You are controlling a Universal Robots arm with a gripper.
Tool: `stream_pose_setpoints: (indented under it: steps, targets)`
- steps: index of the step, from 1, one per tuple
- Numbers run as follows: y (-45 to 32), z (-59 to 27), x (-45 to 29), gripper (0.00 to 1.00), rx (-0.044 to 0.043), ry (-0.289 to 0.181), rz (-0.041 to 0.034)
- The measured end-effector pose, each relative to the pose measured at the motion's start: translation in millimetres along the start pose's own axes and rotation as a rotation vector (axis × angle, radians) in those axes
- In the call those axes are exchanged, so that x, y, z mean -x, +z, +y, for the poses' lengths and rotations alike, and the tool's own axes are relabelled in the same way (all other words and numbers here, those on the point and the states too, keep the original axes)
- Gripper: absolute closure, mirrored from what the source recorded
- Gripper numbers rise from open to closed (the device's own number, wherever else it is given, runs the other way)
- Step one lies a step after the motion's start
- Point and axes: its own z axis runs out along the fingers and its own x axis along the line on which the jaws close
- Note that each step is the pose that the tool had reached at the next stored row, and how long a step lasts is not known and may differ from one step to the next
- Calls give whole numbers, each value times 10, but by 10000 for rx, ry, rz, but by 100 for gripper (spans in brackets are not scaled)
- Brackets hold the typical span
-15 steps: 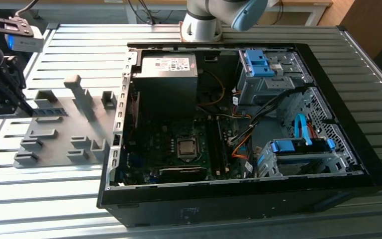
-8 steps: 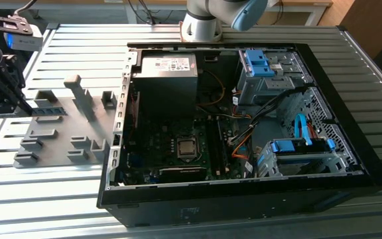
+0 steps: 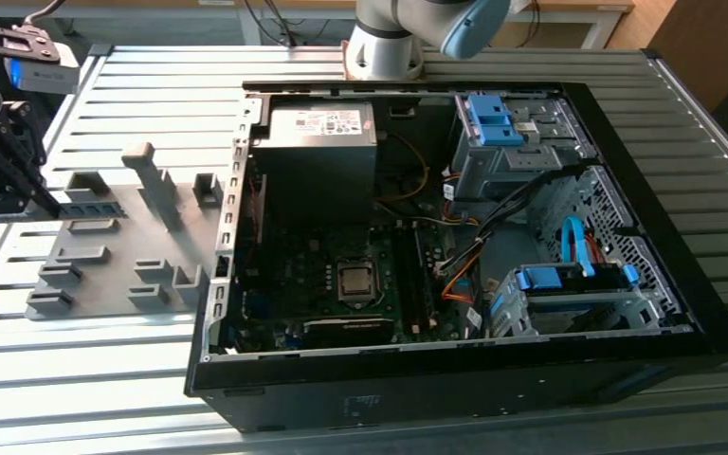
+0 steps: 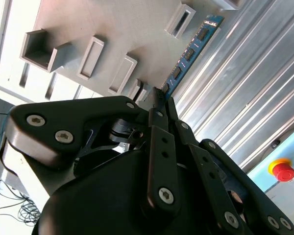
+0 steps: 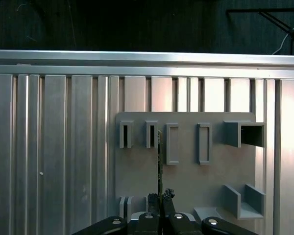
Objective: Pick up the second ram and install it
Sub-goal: 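Pick up the second ram and move it above second insertion slot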
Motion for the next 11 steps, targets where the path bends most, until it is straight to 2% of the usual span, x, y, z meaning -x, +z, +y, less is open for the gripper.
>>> stream_pose_setpoints:
  steps: [11]
  targets:
    - [-31,0,1,86,0,0,0]
